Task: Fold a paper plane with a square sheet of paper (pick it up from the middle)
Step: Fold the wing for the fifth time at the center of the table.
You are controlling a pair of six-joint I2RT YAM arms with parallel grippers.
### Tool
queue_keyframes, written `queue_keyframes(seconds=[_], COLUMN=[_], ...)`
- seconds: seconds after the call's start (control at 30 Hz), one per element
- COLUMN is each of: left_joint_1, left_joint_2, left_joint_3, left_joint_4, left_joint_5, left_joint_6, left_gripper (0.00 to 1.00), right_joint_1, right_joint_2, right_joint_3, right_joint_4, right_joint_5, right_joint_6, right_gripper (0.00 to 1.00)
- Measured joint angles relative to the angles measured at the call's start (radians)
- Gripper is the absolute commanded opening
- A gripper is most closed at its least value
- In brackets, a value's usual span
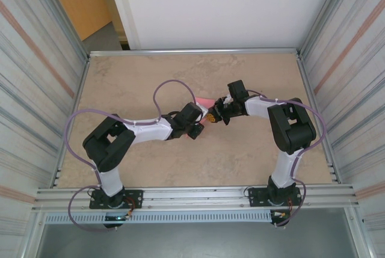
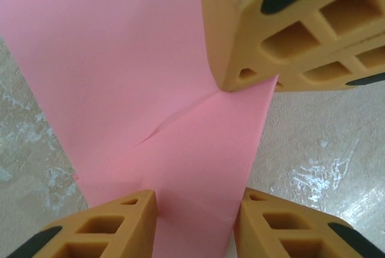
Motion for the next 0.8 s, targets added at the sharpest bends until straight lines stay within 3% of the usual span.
queue_keyframes(seconds=[0.23, 0.6, 0.8], left_joint_1=[0.000, 0.001, 0.028], left_joint_2=[0.000, 0.000, 0.000], left_joint_3=[-0.016, -0.026, -0.027], left_joint_4=[0.018, 0.048, 0.061], left_joint_5=[0.005, 0.074, 0.179], left_joint_6=[0.004, 0.010, 0.002], left_gripper=[0.23, 0.10, 0.06], right_joint_1=[-0.002, -0.041, -0.082], right_joint_2=[0.000, -0.003, -0.045], right_joint_3=[0.000, 0.000, 0.000], right_joint_4=[0.000, -0.015, -0.060], right_joint_5=[-0.003, 0.003, 0.035], right_joint_6=[0.006, -0.015, -0.080], right_gripper=[0.16, 0.39, 0.53])
